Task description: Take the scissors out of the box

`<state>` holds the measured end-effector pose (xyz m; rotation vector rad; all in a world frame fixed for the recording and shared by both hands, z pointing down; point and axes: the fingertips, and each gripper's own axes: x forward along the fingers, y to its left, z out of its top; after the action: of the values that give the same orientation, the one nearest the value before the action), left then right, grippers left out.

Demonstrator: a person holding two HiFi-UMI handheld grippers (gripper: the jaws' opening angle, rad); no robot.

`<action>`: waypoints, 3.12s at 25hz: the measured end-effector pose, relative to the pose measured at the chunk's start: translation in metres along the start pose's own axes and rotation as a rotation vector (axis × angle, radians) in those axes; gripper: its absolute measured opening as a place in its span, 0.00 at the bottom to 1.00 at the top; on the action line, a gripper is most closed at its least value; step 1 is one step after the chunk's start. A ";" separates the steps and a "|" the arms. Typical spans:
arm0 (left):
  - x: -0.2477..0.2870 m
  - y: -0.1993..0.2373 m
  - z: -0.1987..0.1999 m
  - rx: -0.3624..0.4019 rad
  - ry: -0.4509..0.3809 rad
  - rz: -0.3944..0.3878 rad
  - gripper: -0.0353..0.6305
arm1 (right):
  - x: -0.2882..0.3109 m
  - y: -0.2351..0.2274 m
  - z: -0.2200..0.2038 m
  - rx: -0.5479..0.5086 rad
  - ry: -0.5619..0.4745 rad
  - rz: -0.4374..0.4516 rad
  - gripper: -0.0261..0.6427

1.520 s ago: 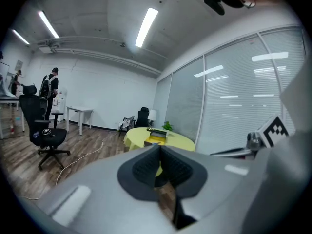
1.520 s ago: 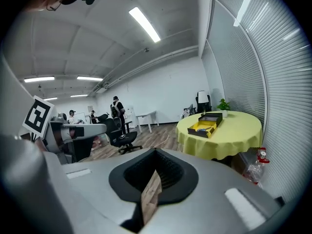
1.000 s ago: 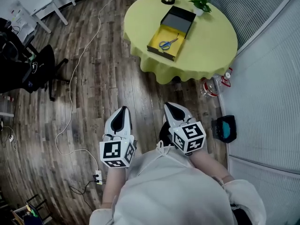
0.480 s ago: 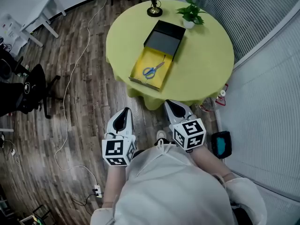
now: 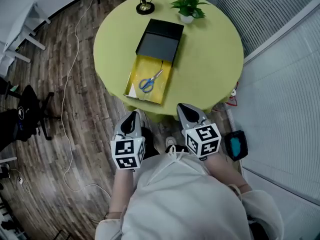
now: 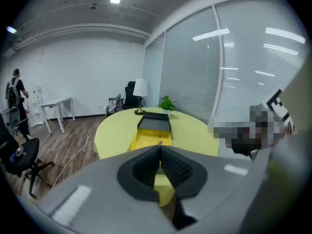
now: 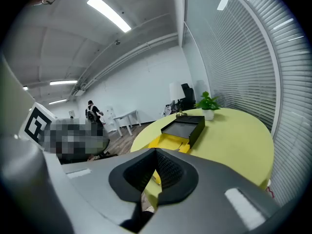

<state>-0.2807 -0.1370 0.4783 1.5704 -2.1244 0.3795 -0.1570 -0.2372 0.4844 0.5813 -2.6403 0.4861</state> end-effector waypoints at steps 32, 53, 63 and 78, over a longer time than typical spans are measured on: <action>0.245 0.018 -0.073 0.384 0.714 -0.517 0.26 | 0.121 -0.059 -0.005 0.303 0.054 -0.437 0.04; 0.266 0.021 -0.088 0.425 0.765 -0.451 0.19 | 0.120 -0.072 -0.018 0.298 0.111 -0.439 0.04; 0.240 0.020 -0.077 0.382 0.715 -0.479 0.19 | 0.108 -0.070 -0.005 0.280 0.095 -0.428 0.04; 0.195 0.013 0.059 0.306 0.269 -0.472 0.19 | 0.106 -0.064 0.062 0.161 -0.017 -0.383 0.04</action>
<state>-0.3506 -0.3215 0.5306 1.9953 -1.4865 0.7257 -0.2346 -0.3517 0.4934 1.1167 -2.4334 0.5758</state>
